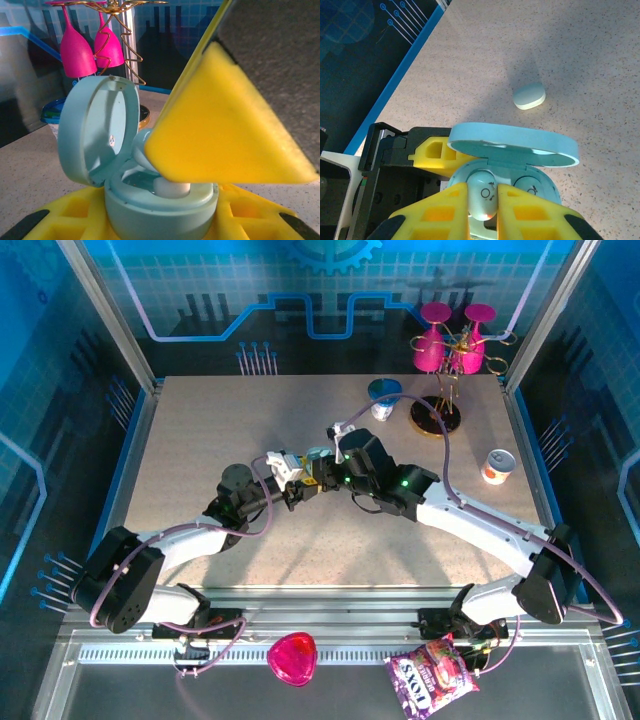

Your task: Insert the wireless bluetooth earbuds into the charging case

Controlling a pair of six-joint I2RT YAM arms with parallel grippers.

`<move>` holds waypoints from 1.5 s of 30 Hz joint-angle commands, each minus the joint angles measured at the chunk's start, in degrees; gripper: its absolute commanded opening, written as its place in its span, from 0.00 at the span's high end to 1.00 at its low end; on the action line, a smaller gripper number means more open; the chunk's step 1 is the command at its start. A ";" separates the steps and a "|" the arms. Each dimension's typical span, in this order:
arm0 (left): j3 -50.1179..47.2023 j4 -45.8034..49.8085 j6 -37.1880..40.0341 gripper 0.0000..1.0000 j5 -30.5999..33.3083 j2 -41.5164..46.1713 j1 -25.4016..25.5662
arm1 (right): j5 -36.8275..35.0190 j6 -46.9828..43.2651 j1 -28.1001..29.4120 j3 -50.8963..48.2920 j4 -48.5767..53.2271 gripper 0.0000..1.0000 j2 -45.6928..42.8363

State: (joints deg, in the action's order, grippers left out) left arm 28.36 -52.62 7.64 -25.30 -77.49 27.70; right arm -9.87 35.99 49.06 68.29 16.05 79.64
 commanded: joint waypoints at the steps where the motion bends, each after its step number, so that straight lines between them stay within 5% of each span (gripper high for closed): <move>1: 1.35 -1.61 0.36 0.70 -0.26 0.14 0.28 | 1.41 0.14 -0.37 0.15 0.87 0.84 -0.26; 9: 1.30 -1.70 0.23 0.70 -0.18 0.06 0.28 | 5.23 -1.09 -0.15 1.23 1.17 0.77 0.99; 30: 0.34 -3.44 -0.51 0.70 -3.00 0.56 0.33 | -0.43 -6.20 -0.89 -3.18 -1.01 0.46 -10.35; 37: 0.20 3.13 5.07 0.69 -7.50 4.46 0.33 | 4.26 -7.20 -5.55 -2.61 1.84 0.30 -13.31; 45: 0.38 5.87 7.30 0.68 -12.65 6.45 0.33 | 9.83 -7.40 -10.48 3.85 10.22 0.24 -8.68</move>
State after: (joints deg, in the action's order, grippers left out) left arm 28.34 -47.68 12.56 -34.41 -72.62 27.81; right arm -2.81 29.65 39.07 68.99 22.22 69.73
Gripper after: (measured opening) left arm 0.374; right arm 0.763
